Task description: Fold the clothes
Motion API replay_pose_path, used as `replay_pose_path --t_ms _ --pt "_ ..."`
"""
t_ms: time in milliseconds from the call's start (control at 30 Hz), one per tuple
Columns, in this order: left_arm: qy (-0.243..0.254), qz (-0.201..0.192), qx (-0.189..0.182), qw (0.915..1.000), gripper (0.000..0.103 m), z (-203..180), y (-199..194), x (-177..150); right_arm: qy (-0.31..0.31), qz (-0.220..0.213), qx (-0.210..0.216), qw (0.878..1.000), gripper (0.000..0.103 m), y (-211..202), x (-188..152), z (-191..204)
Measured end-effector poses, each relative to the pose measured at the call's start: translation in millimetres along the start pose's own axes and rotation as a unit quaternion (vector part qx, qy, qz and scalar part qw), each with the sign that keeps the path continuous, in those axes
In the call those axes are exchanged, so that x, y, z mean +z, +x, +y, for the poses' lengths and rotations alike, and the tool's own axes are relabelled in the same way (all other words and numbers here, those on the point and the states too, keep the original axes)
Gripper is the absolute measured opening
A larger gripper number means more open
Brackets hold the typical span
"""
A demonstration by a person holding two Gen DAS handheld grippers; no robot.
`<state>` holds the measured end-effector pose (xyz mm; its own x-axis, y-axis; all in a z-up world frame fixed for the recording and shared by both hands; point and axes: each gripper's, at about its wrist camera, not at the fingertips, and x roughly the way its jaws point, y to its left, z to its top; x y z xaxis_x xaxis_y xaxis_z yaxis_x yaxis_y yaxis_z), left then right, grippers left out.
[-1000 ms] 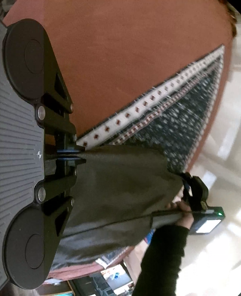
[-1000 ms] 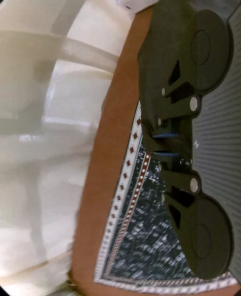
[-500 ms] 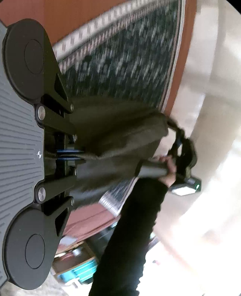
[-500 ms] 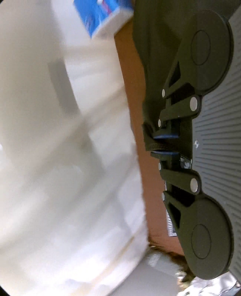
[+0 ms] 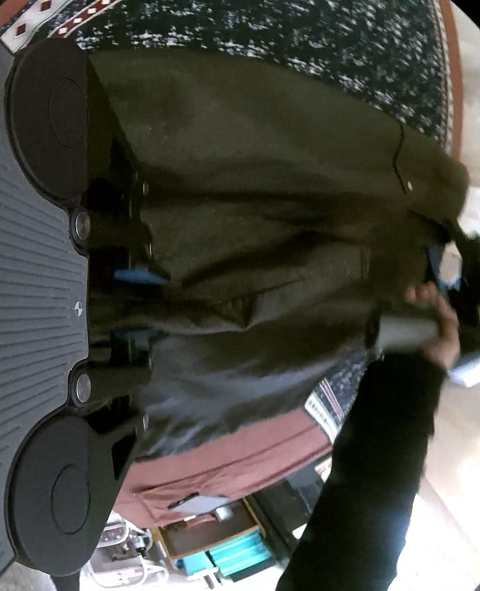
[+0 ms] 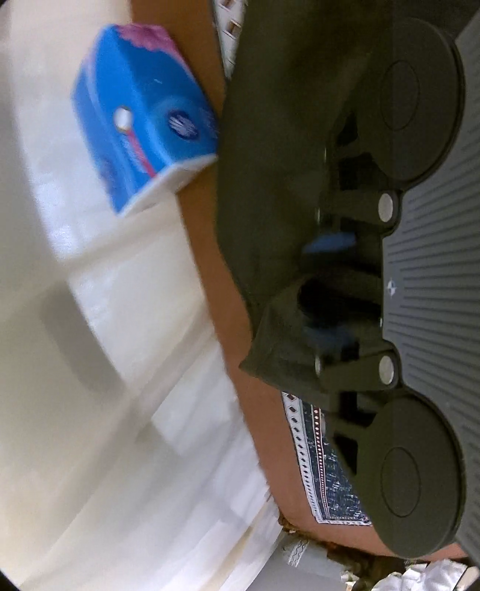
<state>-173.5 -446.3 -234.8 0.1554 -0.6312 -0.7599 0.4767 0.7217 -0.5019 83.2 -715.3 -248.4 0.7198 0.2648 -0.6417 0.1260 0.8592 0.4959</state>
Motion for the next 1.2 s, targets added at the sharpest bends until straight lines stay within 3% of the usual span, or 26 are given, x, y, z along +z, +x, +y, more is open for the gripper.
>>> replay_pose_path --t_ms 100,233,300,433,533,667,800,900,1067,1200 --pt "-0.012 -0.004 -0.015 0.9998 0.059 0 -15 7 -0.030 -0.015 0.009 0.999 0.059 -31 7 3" --pt "-0.024 -0.052 -0.024 0.9981 0.072 2 -58 18 -0.048 -0.057 0.057 0.996 0.061 -111 15 6" --pt "-0.031 -0.080 -0.022 0.9961 0.075 6 -78 25 -0.051 -0.077 0.084 0.992 0.067 -157 14 7" --pt "-0.023 -0.124 0.020 0.9918 0.075 22 -88 66 -0.050 -0.087 0.102 0.990 0.068 -226 1 12" --pt "-0.017 -0.156 0.052 0.9862 0.075 34 -95 97 -0.037 -0.073 0.107 0.991 0.068 -252 -34 17" --pt "0.014 -0.176 0.074 0.9814 0.075 52 -87 150 -0.016 -0.040 0.076 0.996 0.068 -253 -96 33" --pt "0.038 -0.153 0.091 0.9832 0.075 85 -48 210 0.045 -0.009 0.040 0.998 0.068 -241 -157 52" --pt "0.034 -0.119 0.083 0.9888 0.075 114 -15 251 0.080 -0.001 -0.018 0.997 0.068 -229 -193 69" --pt "0.022 -0.069 0.066 0.9952 0.074 143 35 278 0.103 -0.010 -0.127 0.986 0.068 -223 -230 97" --pt "-0.006 -0.043 0.052 0.9977 0.073 158 61 285 0.099 0.003 -0.187 0.977 0.068 -223 -246 115"
